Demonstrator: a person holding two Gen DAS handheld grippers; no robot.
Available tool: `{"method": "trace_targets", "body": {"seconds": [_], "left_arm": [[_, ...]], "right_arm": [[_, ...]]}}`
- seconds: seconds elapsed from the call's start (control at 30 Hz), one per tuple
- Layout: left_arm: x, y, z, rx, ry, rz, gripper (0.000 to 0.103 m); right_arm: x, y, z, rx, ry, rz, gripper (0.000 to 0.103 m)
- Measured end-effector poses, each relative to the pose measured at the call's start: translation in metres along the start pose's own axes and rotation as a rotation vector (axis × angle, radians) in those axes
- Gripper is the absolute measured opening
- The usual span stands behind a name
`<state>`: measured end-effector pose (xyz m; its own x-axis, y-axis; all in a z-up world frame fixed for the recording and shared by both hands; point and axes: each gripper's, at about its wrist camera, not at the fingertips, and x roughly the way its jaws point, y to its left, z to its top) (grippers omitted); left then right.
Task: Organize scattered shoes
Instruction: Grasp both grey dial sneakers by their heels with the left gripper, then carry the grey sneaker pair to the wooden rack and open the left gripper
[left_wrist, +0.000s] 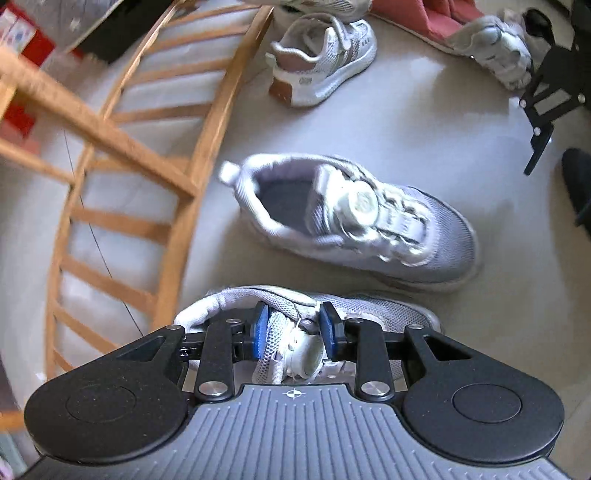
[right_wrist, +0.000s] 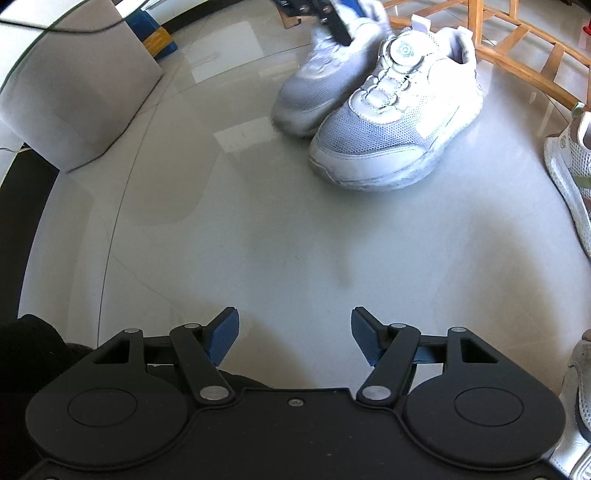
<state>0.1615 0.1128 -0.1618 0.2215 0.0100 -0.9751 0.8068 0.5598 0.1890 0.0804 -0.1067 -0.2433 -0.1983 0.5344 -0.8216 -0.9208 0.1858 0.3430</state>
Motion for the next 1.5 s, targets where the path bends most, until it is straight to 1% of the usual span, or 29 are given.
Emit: {"method": "trace_targets", "body": {"seconds": [0.07,0.1,0.2,0.23,0.3,0.33,0.4,0.43,0.5,0.57,0.67,0.7,0.77,0.9,0.93,0.97,1.07,1.13,1.3,1.37,1.5], "left_arm": [[0.001,-0.003,0.002,0.035,-0.001,0.011,0.032],[0.001,-0.008,0.004,0.091,-0.007,0.037,0.032],[-0.001,-0.019,0.009,0.19,-0.049,0.088,0.029],[-0.001,-0.02,0.011,0.2,-0.057,0.096,0.028],[-0.002,-0.014,0.015,0.179,-0.05,0.103,0.03],[-0.001,-0.013,0.015,0.171,-0.046,0.102,0.033],[-0.002,0.001,0.015,0.079,-0.015,0.078,0.04],[-0.002,0.003,0.014,0.06,-0.012,0.074,0.043],[-0.007,0.022,0.012,-0.118,-0.003,0.047,0.049],[-0.012,0.033,0.008,-0.268,-0.001,0.005,0.056],[-0.014,0.043,0.007,-0.438,0.0,-0.043,0.058],[-0.016,0.045,0.007,-0.482,-0.014,-0.051,0.058],[-0.018,0.047,0.006,-0.534,-0.035,-0.063,0.058],[-0.017,0.06,0.002,-0.742,-0.072,-0.092,0.059],[-0.013,0.064,0.002,-0.815,-0.067,-0.091,0.059],[-0.01,0.065,0.002,-0.851,-0.061,-0.092,0.059],[-0.001,0.063,0.005,-0.924,-0.056,-0.063,0.06],[0.007,0.06,0.007,-0.973,-0.056,-0.061,0.063],[0.026,0.061,0.01,-1.019,-0.016,-0.049,0.067],[0.029,0.061,0.011,-1.027,-0.013,-0.048,0.071],[0.031,0.059,0.009,-1.055,-0.006,-0.061,0.074]], "right_arm": [[0.0,0.0,0.001,0.0,-0.002,-0.001,0.071],[0.001,0.001,0.002,0.0,-0.003,-0.001,0.071],[0.0,0.0,0.003,0.004,-0.007,-0.004,0.071],[0.0,0.0,0.003,0.005,-0.008,-0.005,0.073],[0.0,0.001,0.003,0.005,-0.01,-0.008,0.074],[-0.001,0.001,0.002,0.005,-0.011,-0.01,0.074],[-0.002,0.002,0.002,0.006,-0.015,-0.013,0.075],[-0.003,0.002,0.002,0.006,-0.019,-0.015,0.075],[-0.005,0.002,0.002,0.011,-0.025,-0.018,0.076],[-0.007,0.001,0.002,0.013,-0.031,-0.021,0.076],[-0.009,0.0,0.002,0.014,-0.034,-0.028,0.077],[-0.01,0.0,0.002,0.013,-0.036,-0.031,0.077],[-0.011,0.0,0.002,0.012,-0.041,-0.035,0.078],[-0.012,-0.001,0.002,0.017,-0.046,-0.04,0.079],[-0.011,-0.001,0.001,0.016,-0.044,-0.042,0.079],[-0.01,0.0,0.001,0.016,-0.043,-0.042,0.079],[-0.01,0.001,0.001,0.012,-0.039,-0.042,0.079],[-0.011,0.002,0.001,0.01,-0.045,-0.039,0.08],[-0.01,0.0,-0.001,0.01,-0.038,-0.045,0.081],[-0.01,0.0,-0.001,0.011,-0.037,-0.044,0.081],[-0.01,-0.001,-0.001,0.013,-0.041,-0.045,0.081]]}}
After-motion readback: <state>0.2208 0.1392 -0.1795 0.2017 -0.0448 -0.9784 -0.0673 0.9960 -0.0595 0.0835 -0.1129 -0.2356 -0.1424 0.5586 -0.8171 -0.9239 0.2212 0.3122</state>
